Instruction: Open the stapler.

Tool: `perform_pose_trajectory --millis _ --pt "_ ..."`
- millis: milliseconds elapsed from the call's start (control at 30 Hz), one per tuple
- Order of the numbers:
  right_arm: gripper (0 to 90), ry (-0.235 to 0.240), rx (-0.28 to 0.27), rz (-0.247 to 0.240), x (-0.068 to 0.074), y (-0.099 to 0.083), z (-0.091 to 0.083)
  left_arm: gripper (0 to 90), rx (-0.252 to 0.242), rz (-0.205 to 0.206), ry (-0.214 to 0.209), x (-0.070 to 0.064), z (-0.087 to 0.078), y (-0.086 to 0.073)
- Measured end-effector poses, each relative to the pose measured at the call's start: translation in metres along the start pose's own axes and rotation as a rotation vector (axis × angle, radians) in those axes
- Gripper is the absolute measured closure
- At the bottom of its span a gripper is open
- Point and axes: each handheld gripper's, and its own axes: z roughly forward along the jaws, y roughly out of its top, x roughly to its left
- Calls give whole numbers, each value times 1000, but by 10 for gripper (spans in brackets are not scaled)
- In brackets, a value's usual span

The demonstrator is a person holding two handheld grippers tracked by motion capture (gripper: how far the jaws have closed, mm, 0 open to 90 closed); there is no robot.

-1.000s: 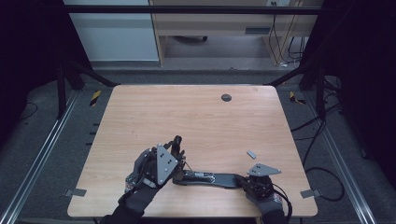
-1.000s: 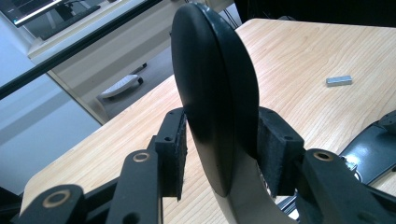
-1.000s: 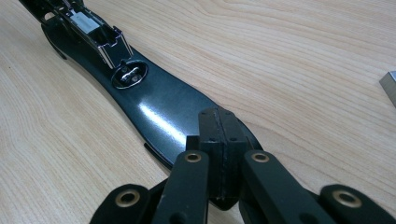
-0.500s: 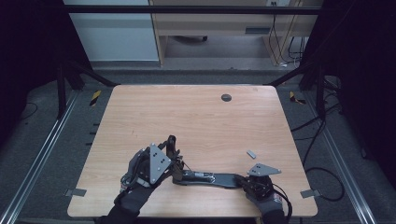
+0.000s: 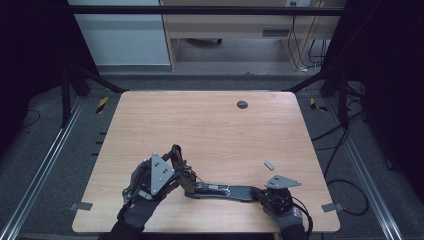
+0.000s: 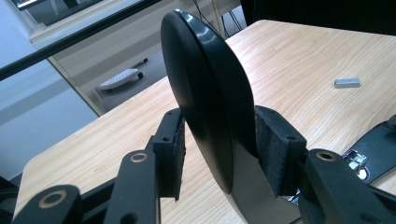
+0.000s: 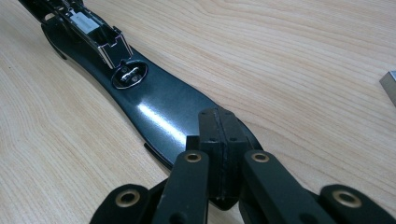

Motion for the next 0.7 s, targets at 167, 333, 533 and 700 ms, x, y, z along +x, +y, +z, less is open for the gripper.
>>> perform_pose_trajectory --millis 167,333,533,700 --pt "900 0 1 1 0 0 0 542 -2 -11 -1 3 -1 -3" --pt "900 0 1 2 0 0 0 540 -2 -26 -2 7 -3 -6" --pt "900 1 0 0 0 0 0 529 7 -68 10 17 -7 -15" --pt "900 4 -1 3 0 0 0 523 -6 -115 3 26 -10 -26"
